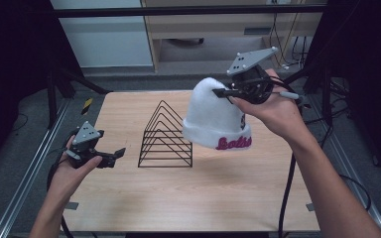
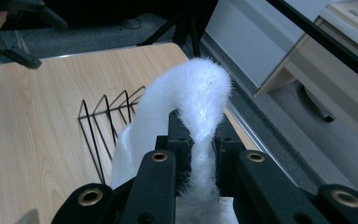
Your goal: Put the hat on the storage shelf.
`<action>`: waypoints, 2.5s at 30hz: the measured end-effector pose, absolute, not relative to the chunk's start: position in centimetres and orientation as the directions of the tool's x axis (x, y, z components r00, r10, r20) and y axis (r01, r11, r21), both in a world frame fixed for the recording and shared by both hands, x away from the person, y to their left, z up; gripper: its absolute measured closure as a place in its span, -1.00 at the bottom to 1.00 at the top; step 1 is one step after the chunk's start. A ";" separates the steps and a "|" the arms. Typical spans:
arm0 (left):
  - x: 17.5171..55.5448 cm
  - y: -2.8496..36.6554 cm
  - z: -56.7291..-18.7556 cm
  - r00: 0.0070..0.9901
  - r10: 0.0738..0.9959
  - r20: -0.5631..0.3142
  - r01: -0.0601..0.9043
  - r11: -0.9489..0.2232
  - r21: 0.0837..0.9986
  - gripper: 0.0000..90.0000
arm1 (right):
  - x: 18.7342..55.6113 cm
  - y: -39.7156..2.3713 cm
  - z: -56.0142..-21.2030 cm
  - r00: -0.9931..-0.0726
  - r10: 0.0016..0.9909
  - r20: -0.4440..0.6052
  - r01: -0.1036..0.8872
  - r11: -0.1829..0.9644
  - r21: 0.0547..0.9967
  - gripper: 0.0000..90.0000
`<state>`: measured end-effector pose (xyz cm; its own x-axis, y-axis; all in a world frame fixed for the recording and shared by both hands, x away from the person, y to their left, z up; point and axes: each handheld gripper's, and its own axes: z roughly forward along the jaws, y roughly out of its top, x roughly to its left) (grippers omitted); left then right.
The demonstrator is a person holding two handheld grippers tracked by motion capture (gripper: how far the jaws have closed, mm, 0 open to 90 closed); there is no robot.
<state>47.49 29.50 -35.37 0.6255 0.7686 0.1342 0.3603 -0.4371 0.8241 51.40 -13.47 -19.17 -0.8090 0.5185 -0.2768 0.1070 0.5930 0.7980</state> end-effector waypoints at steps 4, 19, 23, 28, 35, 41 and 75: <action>47.4 28.7 -34.4 0.640 0.757 0.134 0.338 -0.434 0.835 -0.94 | 51.5 -12.8 -18.0 -0.804 0.521 -0.288 0.092 0.587 0.804 0.81; 48.2 25.8 -32.1 0.691 0.713 0.119 0.287 -0.421 0.860 -0.94 | 52.2 -10.1 -15.0 -0.807 0.505 -0.305 0.039 0.562 0.826 0.81; 48.9 25.0 -31.7 0.710 0.693 0.126 0.277 -0.439 0.854 -0.93 | 52.4 -9.0 -14.2 -0.812 0.496 -0.308 0.024 0.555 0.831 0.81; 49.8 24.7 -31.3 0.731 0.677 0.085 0.284 -0.416 0.864 -0.93 | 52.7 -6.9 -13.7 -0.826 0.471 -0.308 0.001 0.548 0.836 0.81; 50.3 24.9 -31.0 0.736 0.675 0.044 0.300 -0.384 0.873 -0.93 | 53.1 -4.5 -13.7 -0.843 0.438 -0.311 -0.016 0.557 0.830 0.81; 50.7 24.9 -31.2 0.744 0.667 0.030 0.306 -0.381 0.873 -0.93 | 53.3 -3.0 -13.7 -0.853 0.418 -0.312 -0.027 0.561 0.827 0.81; 52.0 25.0 -30.9 0.730 0.681 0.060 0.287 -0.385 0.877 0.49 | 53.4 -0.2 -14.1 -0.876 0.374 -0.306 -0.054 0.554 0.831 0.80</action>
